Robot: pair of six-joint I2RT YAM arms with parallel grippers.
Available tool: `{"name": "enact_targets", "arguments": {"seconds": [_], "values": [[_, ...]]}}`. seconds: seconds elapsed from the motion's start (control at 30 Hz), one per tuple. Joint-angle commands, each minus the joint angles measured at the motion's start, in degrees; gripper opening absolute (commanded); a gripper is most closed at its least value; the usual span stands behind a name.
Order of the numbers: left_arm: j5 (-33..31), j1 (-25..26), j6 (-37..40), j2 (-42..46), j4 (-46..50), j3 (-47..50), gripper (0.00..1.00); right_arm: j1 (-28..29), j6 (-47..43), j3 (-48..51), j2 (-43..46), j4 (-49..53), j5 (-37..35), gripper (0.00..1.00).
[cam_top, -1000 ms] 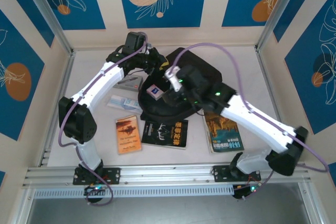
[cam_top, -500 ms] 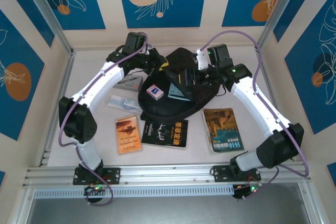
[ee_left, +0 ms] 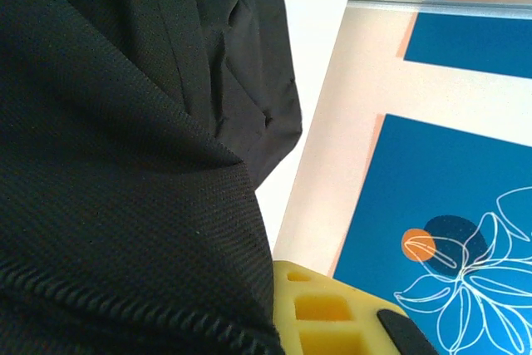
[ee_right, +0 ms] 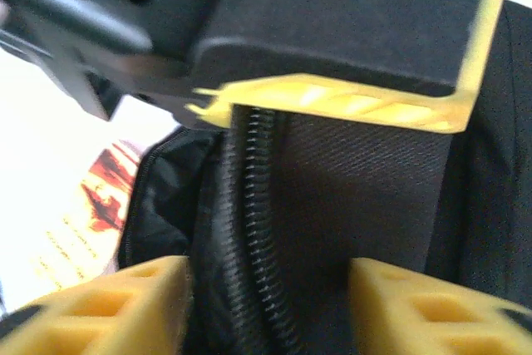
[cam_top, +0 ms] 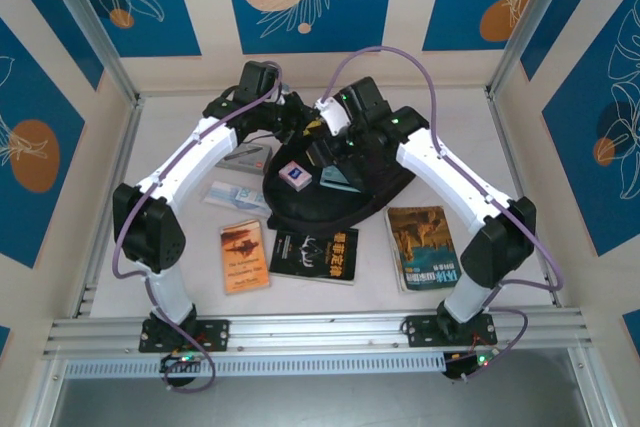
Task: Pack the student bag
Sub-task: Pass the student bag at the top-right of the table.
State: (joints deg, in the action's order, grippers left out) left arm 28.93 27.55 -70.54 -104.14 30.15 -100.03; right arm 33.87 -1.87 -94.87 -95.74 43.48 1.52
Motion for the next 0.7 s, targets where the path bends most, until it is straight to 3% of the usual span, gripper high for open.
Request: {"name": "enact_targets", "arguments": {"seconds": [0.0,0.07,0.13,0.17,0.27,0.33,0.5,0.67], "values": [[0.4,0.3,1.6,-0.1,1.3,-2.4,0.00,0.0,-2.1,-3.1,-0.5,1.5,-5.1,0.32],[0.0,0.3,2.4,0.1,2.2,-2.5,0.00,-0.1,-1.8,-3.3,-0.1,0.9,-5.5,0.12],[-0.7,0.3,3.8,0.4,3.7,-3.0,0.00,-0.1,-1.5,-3.2,0.9,-0.2,-5.3,0.00],[-1.1,0.3,4.9,0.4,5.2,-3.8,0.03,-0.2,-1.0,-3.2,1.4,-0.6,-4.9,0.00],[-1.8,0.3,8.4,0.0,9.2,-7.3,0.32,-2.1,3.5,-4.8,1.5,0.3,-3.8,0.00],[-2.4,0.3,11.6,-0.2,12.4,-10.4,0.43,-3.8,7.2,-6.0,1.3,1.3,-4.8,0.00],[-7.0,0.0,17.6,1.7,18.0,-13.5,0.56,-8.4,13.9,-8.7,0.7,4.4,-10.5,0.00],[-13.6,-0.6,20.5,4.3,22.3,-13.9,0.61,-11.7,19.0,-15.8,-2.5,10.9,-17.6,0.00]]}}
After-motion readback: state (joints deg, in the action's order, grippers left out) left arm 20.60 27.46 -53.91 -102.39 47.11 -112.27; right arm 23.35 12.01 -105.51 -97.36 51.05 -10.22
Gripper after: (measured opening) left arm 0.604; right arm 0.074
